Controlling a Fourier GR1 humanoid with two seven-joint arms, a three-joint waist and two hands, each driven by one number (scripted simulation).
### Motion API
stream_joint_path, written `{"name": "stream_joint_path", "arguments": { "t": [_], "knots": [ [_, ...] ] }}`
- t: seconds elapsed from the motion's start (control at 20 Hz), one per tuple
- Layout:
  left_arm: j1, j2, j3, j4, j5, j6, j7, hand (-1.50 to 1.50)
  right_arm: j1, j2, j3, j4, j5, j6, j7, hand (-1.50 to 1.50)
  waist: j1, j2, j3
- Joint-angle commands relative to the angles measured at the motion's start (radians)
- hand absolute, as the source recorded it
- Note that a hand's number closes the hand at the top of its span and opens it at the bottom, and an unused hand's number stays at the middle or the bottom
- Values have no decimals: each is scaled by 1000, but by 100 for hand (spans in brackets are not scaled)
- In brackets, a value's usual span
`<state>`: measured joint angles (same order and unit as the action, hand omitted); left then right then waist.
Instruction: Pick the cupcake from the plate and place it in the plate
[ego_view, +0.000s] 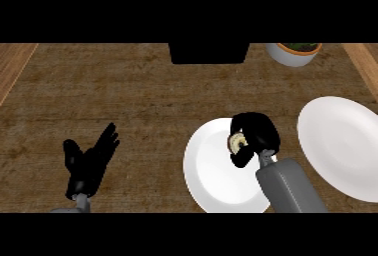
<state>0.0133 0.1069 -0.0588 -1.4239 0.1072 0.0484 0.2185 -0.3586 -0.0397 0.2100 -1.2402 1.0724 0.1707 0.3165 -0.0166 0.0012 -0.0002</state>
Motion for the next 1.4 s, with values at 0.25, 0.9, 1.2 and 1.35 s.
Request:
{"name": "stream_joint_path", "arguments": {
  "t": [0.25,0.9,1.2,1.35],
  "knots": [
    [-1,2,-6,1,4,-17,-6,0,-179,39,-181,-30,239,-461,614,150,46,1,-4],
    [-18,-21,-29,8,-20,0,-7,0,-256,39,-208,-10,622,-827,1090,150,45,2,1],
    [0,-7,-16,12,-15,-7,-8,0,-158,39,-300,-76,722,-955,1047,150,22,1,1],
    [-21,-20,-10,15,0,-5,11,0,-82,39,-357,-69,762,-1010,1023,150,19,3,1]
  ]
}}
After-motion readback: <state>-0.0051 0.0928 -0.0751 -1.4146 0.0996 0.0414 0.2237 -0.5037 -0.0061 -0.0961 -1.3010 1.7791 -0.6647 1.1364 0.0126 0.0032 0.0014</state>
